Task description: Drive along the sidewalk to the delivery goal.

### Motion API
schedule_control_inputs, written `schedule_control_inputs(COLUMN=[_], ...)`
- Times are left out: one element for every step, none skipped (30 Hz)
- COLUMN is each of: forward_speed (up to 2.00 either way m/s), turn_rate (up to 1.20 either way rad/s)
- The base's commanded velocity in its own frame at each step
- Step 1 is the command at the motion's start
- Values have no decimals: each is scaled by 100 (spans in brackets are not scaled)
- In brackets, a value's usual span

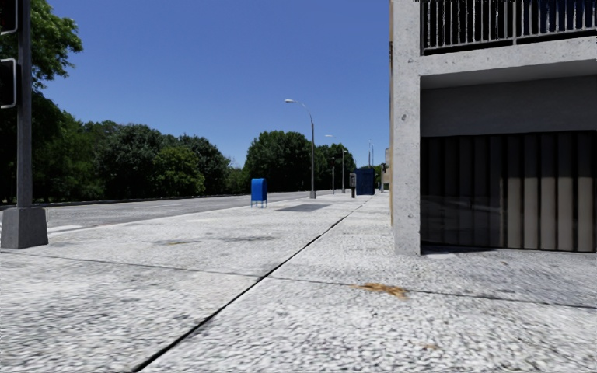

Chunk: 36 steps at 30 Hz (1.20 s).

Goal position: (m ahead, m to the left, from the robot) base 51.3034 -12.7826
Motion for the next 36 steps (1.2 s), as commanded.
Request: schedule_control_inputs(forward_speed=[200, 200, 200, 200, 200, 200, 200, 200, 200, 200, 200, 200, 200, 200, 200, 200, 200, 200, 200, 200, 200, 200, 200, 200, 200, 200, 200, 200, 200, 200, 200, 200, 200, 200, 200, 200], turn_rate=[0, 0, 0, 0, 0, 0, 0, 0, 0, 0, 0, 0, 0, 0, 0, 0, 0, 0, 0, 0, 0, 0, 0, 0, 0, -1, -14, -20, -20, -24, -28, -35, -35, -39, -40, -40])
